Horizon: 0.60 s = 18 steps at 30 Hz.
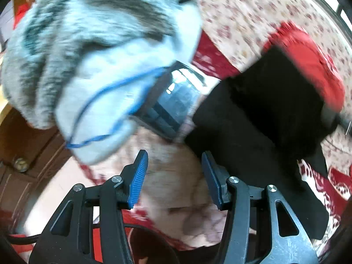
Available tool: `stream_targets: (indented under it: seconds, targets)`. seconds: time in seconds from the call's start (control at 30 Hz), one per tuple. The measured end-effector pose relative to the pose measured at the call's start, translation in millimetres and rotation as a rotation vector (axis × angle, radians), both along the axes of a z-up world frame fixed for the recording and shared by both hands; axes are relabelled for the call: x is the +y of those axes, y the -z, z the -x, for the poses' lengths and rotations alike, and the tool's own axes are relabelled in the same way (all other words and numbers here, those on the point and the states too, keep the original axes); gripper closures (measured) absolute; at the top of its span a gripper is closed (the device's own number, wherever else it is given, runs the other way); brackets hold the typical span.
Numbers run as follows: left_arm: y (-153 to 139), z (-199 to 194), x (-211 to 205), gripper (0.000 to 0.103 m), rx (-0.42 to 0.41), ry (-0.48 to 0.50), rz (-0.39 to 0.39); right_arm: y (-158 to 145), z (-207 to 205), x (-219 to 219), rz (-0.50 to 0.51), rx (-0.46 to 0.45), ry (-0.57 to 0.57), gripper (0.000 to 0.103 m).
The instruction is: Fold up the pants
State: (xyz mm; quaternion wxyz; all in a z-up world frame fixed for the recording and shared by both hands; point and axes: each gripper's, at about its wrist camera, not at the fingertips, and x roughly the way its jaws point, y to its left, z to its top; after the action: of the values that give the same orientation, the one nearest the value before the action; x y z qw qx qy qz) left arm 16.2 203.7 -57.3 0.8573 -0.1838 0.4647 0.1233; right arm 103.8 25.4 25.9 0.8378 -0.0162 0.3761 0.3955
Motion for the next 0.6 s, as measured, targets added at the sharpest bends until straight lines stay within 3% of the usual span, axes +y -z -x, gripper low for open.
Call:
stream_targets:
  seconds: [0.13,0.27,0.4,0.47,0.5,0.53,0.6]
  targets:
    - [-4.7,10.0,17.1,0.053,-0.008,-0.044,0.013,47.6,16.7,21.6,-0.028,0.145,-0.022,0.098]
    - [-5.8,11.7,16.2,0.053,-0.01,-0.043,0.022,87.6,36.7,54.9,0.029,0.223,-0.074,0.098]
    - [-5.2,12.0,10.5,0.053,-0.006,-0.021,0.029,116.5,28.5,57.2,0.019,0.314,-0.038,0.097]
    - [-8.1,13.7,8.0,0.053,-0.013,-0.011,0.034,113.0,27.6,44.6,-0.022,0.348,-0.033,0.09]
    - [-9.4,12.7,5.6,0.053,-0.018,-0.003,0.038,106.1,29.7,36.2,-0.031,0.335,-0.032,0.076]
    - [-10.9,12.0,3.7,0.053,-0.025,0.002,0.044,98.7,33.8,27.0,-0.03,0.308,-0.026,0.068]
    - [-13.0,10.9,-1.2,0.053,-0.037,0.014,0.048,84.0,42.2,-1.3,-0.005,0.247,0.012,0.068]
